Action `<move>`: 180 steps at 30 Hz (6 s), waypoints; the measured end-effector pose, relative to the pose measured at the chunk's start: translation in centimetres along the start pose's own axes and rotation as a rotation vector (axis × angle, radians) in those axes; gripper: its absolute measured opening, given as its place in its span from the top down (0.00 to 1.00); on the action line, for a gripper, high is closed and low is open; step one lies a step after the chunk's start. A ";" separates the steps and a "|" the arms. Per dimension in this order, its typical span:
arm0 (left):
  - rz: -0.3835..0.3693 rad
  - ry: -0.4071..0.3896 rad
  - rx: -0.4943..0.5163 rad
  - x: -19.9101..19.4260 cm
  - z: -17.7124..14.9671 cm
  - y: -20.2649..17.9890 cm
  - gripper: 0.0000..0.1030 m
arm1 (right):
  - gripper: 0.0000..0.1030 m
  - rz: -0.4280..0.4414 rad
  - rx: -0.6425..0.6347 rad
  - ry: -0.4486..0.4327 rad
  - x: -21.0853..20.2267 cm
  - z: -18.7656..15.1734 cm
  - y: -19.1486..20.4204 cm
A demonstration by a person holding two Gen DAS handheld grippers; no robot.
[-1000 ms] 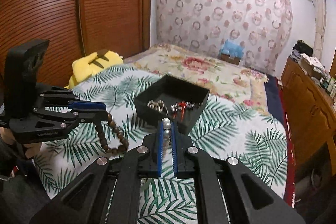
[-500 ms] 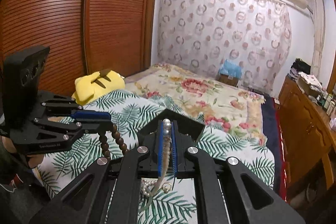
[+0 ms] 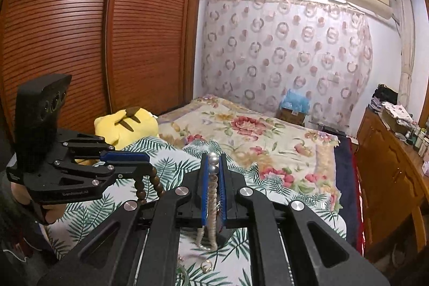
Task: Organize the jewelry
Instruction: 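Lift the bead strand and pearl necklace and carry them over the box, then lower the bead strand and pearl necklace into the black box, then move both tools back from the box toward the jade bangle and pendant, then grasp the jade bangle with the left tool while the right grasps the green pendant, then carry the bangle and pendant into the black box and open both tools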
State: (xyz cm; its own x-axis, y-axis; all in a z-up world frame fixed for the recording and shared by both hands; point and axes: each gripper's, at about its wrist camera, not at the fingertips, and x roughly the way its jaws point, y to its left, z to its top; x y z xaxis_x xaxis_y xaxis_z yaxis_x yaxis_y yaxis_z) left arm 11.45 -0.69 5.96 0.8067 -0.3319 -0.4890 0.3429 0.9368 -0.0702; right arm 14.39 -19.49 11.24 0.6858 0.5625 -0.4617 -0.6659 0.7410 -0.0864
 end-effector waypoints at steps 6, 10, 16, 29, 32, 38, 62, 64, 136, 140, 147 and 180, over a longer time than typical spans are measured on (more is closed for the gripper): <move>-0.005 0.004 -0.004 1.2 1.7 0.8 0.88 | 0.92 0.010 -0.006 -0.013 0.7 2.6 -1.0; -0.010 0.010 -0.006 2.1 2.9 1.4 0.88 | 0.92 0.015 -0.010 -0.026 1.3 4.4 -1.9; -0.019 0.028 -0.013 3.7 3.8 1.9 0.88 | 0.92 0.043 -0.003 -0.014 3.1 5.7 -3.0; -0.027 0.107 -0.041 8.2 3.0 3.8 0.88 | 0.92 0.102 0.028 0.117 8.6 2.0 -2.9; -0.031 0.116 -0.044 8.9 3.0 3.8 0.88 | 0.92 0.108 0.031 0.134 9.1 1.4 -2.8; -0.034 0.134 -0.049 9.9 2.8 3.9 0.88 | 0.92 0.120 0.058 0.211 11.1 -1.2 -2.9; -0.019 0.157 -0.076 7.2 -1.2 2.9 0.88 | 0.91 0.085 0.145 0.271 9.6 -7.6 -2.3; -0.019 0.164 -0.072 6.7 -2.2 2.3 0.87 | 0.91 0.081 0.156 0.273 9.1 -8.4 -2.0; 0.007 0.215 -0.007 2.1 -12.8 -5.2 0.33 | 0.46 -0.005 0.195 0.325 2.7 -20.5 1.2; 0.032 0.203 -0.033 1.5 -12.9 -3.7 0.33 | 0.55 0.032 0.114 0.351 4.7 -19.3 2.7; 0.052 0.191 -0.067 0.8 -13.2 -1.8 0.33 | 0.68 0.080 0.016 0.411 7.8 -18.2 4.8; 0.067 0.170 -0.051 1.7 -12.0 -1.0 0.33 | 0.85 0.058 -0.055 0.301 5.6 -12.2 3.7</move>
State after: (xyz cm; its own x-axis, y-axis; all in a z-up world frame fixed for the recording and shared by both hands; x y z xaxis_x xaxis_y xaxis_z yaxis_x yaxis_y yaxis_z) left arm 6.67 -0.83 -5.21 0.7324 -0.2490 -0.6337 0.2628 0.9620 -0.0743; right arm 12.20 -18.07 -2.46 0.5336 0.4637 -0.7072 -0.7221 0.6851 -0.0956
